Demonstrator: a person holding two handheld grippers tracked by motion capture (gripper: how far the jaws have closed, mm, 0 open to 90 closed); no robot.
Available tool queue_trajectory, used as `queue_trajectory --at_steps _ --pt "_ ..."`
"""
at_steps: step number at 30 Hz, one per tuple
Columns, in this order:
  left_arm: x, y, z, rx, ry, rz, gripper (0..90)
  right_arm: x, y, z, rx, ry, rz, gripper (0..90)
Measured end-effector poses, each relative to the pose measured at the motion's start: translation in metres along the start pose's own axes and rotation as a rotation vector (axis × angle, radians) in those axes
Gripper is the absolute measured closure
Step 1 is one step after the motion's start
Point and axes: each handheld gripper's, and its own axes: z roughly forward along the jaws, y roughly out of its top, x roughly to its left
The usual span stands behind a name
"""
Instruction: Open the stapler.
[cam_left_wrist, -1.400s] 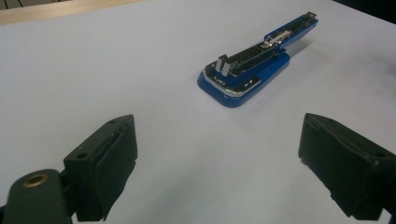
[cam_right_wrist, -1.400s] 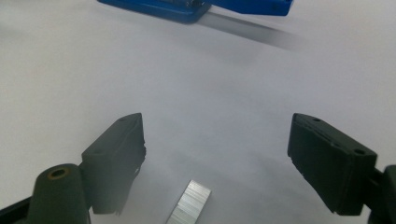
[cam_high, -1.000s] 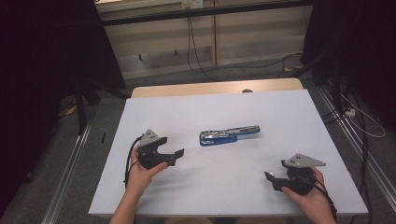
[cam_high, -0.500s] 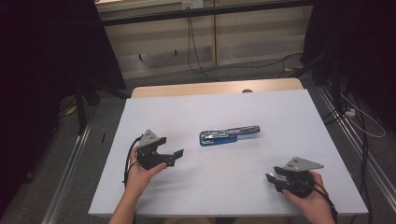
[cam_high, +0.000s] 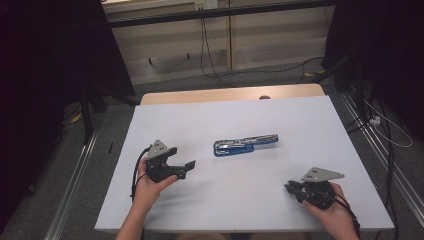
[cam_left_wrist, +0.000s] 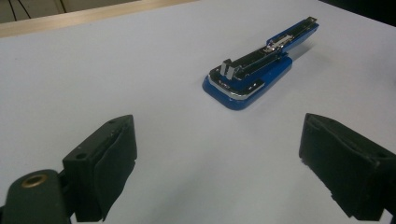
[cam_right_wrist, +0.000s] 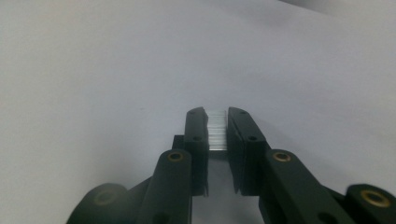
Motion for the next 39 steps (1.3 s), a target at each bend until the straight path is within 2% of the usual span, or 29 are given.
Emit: queue_trajectory --at_steps 5,8,10,12,15,17,21,29,34,37,39 --pt "0.001 0.0 -0.001 -0.004 0.0 -0.002 11.5 0.0 -0.003 -0.004 0.001 0.004 -0.005 74.4" --pt "0.001 -0.001 0.0 -0.001 0.002 -0.003 11.4 -0.001 -0.004 -0.004 0.004 0.01 -0.01 74.6" --pt "0.001 -0.001 -0.001 -0.001 0.001 0.004 11.4 -0.001 -0.002 -0.004 0.017 0.006 -0.031 79.1" --pt "0.0 -0.001 -0.001 -0.002 0.003 0.001 11.4 -0.003 -0.001 -0.003 0.023 0.022 -0.036 79.2" --pt "0.0 -0.001 -0.002 -0.006 0.003 0.001 11.4 -0.007 0.0 -0.003 0.018 0.048 -0.03 79.3" --pt "0.001 -0.001 -0.003 -0.005 0.007 0.001 11.4 -0.008 0.002 -0.003 0.001 0.045 -0.03 79.3" --pt "0.001 -0.001 -0.001 -0.001 -0.003 0.002 11.4 -0.015 0.015 0.001 -0.038 0.066 -0.005 79.3" --pt "0.001 -0.001 -0.002 -0.006 -0.004 -0.008 11.4 -0.021 0.037 0.007 -0.073 0.068 -0.005 79.4" --pt "0.001 -0.001 -0.002 -0.001 -0.005 -0.004 9.6 -0.027 0.051 0.012 -0.1 0.096 0.014 79.4" --pt "0.002 -0.002 -0.003 -0.006 -0.003 -0.013 8.7 -0.027 0.054 0.015 -0.106 0.088 0.009 79.4" --pt "0.003 -0.003 -0.005 -0.009 0.002 -0.019 8.7 -0.027 0.058 0.02 -0.099 0.109 0.002 79.4"
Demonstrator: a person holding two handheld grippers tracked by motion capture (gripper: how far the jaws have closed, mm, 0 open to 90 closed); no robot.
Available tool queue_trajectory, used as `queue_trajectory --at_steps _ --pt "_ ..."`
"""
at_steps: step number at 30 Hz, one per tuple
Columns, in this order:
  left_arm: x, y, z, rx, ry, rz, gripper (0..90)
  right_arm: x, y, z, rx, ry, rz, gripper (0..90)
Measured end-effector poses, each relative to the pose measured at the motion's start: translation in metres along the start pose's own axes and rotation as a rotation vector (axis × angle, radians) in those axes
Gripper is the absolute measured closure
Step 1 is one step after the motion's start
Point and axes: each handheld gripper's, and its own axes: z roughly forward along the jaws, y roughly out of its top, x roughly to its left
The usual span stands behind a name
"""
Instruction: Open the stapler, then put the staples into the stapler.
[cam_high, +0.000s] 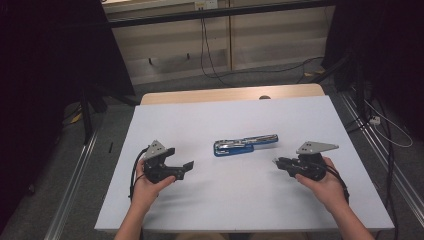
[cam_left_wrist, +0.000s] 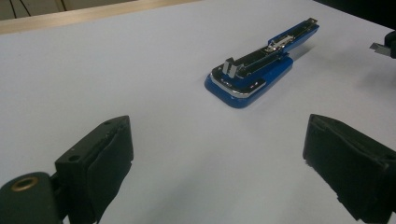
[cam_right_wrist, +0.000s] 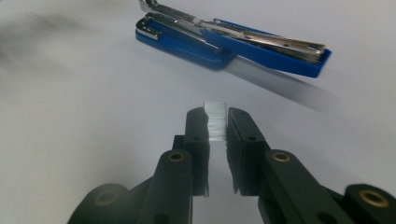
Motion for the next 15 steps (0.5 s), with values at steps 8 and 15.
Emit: queue_trajectory --at_steps 8,15 --pt "0.002 -0.002 -0.004 0.002 0.005 -0.007 7.8 0.005 0.021 0.016 0.003 0.034 -0.071 79.4" --pt "0.005 -0.002 -0.005 -0.006 0.008 -0.014 7.7 0.008 0.039 0.023 0.001 0.05 -0.106 79.4"
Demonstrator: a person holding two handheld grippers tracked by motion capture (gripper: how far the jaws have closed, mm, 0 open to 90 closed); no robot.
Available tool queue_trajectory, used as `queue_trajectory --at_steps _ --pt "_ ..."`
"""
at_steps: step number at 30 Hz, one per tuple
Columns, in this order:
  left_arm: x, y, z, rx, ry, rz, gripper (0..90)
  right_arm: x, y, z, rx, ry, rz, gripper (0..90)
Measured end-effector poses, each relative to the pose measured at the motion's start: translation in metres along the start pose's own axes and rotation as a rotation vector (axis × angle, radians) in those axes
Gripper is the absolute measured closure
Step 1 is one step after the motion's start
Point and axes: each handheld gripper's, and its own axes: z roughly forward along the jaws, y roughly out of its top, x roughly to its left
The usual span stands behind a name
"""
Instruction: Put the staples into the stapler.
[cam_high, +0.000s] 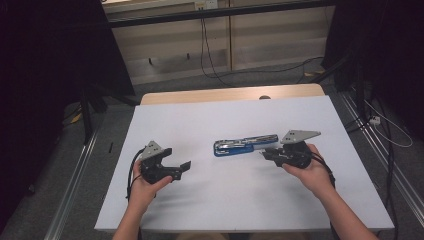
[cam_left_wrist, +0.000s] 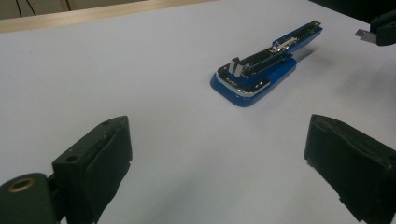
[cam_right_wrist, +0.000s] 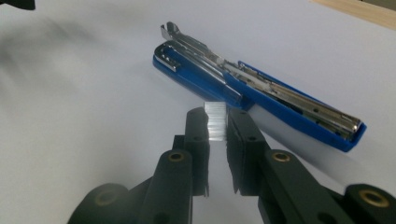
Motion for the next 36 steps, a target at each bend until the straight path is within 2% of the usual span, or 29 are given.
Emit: queue_trajectory --at_steps 10,20,27,36 --pt "0.002 0.001 -0.002 -0.01 0.002 -0.002 7.8 -0.003 0.016 0.003 -0.029 0.016 -0.019 79.4" --pt "0.001 0.0 -0.003 -0.004 0.002 0.001 7.8 0.002 0.029 0.009 -0.016 0.034 -0.067 79.4" --pt "0.003 -0.002 -0.005 0.0 0.009 -0.01 7.8 0.001 0.044 0.016 -0.018 0.067 -0.087 79.4" --pt "0.005 -0.003 -0.005 0.002 0.006 -0.018 7.9 -0.007 0.053 0.027 -0.032 0.102 -0.103 79.4"
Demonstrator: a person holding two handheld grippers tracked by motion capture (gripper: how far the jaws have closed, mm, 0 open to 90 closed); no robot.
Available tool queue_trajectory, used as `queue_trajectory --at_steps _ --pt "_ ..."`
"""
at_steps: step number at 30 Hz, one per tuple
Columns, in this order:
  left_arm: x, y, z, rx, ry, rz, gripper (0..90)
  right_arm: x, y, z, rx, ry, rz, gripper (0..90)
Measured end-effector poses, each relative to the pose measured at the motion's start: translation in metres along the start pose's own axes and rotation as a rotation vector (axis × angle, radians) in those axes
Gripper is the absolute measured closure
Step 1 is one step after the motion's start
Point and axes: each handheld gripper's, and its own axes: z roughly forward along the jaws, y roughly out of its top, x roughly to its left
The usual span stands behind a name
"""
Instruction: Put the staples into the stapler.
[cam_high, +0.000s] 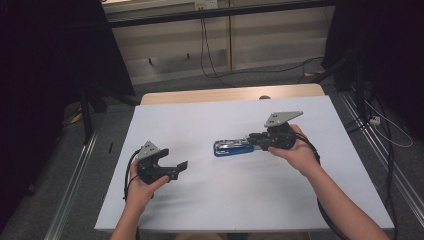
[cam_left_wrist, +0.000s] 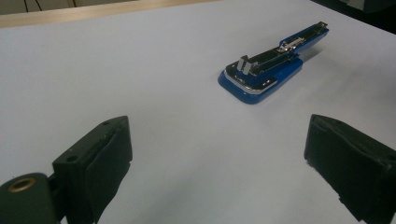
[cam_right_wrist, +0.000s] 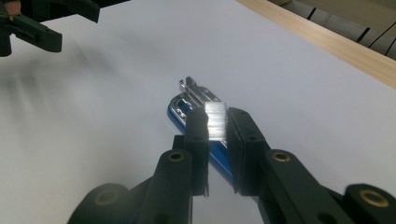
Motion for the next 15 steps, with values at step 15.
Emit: queue_trajectory --at_steps 15 --pt "0.002 0.0 0.002 -0.001 -0.005 -0.008 7.9 -0.009 0.007 0.023 0.018 0.031 -0.02 79.4"
